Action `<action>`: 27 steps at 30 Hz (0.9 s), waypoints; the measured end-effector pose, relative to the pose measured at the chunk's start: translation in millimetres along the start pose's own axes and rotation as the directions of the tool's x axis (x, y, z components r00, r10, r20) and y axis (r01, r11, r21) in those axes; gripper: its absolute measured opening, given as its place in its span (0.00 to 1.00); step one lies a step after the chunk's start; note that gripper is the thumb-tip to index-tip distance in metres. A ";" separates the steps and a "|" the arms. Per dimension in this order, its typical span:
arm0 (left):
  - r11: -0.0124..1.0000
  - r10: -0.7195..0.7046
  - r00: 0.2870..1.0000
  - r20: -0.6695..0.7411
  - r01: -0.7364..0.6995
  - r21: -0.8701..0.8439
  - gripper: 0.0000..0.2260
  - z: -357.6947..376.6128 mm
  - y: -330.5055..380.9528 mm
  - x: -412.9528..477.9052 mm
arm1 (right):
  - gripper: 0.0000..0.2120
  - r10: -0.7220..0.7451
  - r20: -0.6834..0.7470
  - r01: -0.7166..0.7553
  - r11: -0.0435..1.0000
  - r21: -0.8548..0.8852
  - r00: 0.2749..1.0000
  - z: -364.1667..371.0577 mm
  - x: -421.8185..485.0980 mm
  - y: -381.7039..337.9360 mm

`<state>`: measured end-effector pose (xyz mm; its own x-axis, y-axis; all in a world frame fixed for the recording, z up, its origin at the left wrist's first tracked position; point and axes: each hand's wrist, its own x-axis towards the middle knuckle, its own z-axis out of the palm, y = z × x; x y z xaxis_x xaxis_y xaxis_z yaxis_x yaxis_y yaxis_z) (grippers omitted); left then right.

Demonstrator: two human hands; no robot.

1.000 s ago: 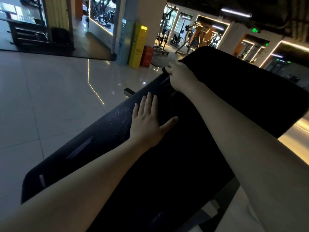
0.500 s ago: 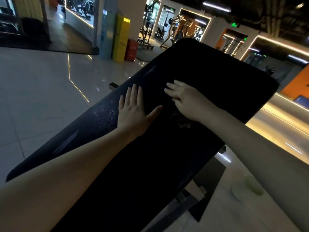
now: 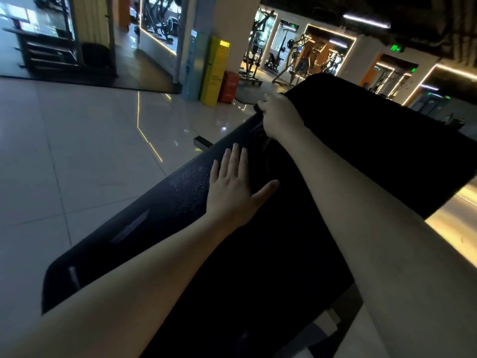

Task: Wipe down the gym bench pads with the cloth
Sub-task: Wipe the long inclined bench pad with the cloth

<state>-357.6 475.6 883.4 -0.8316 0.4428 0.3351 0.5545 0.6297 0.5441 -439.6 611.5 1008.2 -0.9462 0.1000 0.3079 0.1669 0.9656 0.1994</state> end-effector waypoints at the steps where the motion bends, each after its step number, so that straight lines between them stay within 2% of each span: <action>1: 1.000 0.002 1.000 -0.001 -0.002 0.003 0.43 0.0 0.5 -0.5 | 0.22 0.019 -0.003 -0.019 1.000 0.004 1.000 2.2 -0.4 0.0; 5: 1.000 0.008 1.000 0.005 -0.008 0.006 0.42 -3.2 1.6 -3.1 | 0.25 0.020 0.000 -0.020 0.999 0.029 1.000 -3.8 -39.3 3.2; 11: 1.000 0.017 0.999 0.029 -0.017 0.001 0.43 -4.0 1.0 -3.2 | 0.23 0.011 0.038 -0.017 0.986 0.167 0.999 -32.9 -157.6 44.8; 15: 0.999 0.043 0.998 0.034 -0.042 -0.020 0.42 -4.3 -2.1 -1.6 | 0.21 0.013 -0.012 -0.010 0.978 0.210 1.000 -45.6 -216.0 62.8; 18: 0.999 0.045 0.999 0.026 -0.045 -0.012 0.42 -3.8 -1.7 -1.2 | 0.21 0.025 -0.012 -0.022 0.982 0.188 1.000 -43.9 -211.6 63.2; 22: 0.999 0.051 0.998 0.041 -0.050 -0.010 0.45 -4.4 -2.1 -2.0 | 0.21 0.105 -0.087 -0.090 0.983 0.160 0.991 -40.7 -178.0 57.6; 27: 1.000 0.015 0.999 0.035 -0.016 0.021 0.41 -4.7 0.5 -1.1 | 0.25 0.276 -0.114 -0.273 0.961 0.043 0.954 -40.8 -121.6 42.6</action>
<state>-356.6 472.5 887.0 -0.8216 0.4741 0.3166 0.5682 0.6356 0.5227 -306.1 630.7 1017.2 -0.8253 0.3347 0.4549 0.4068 0.9110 0.0678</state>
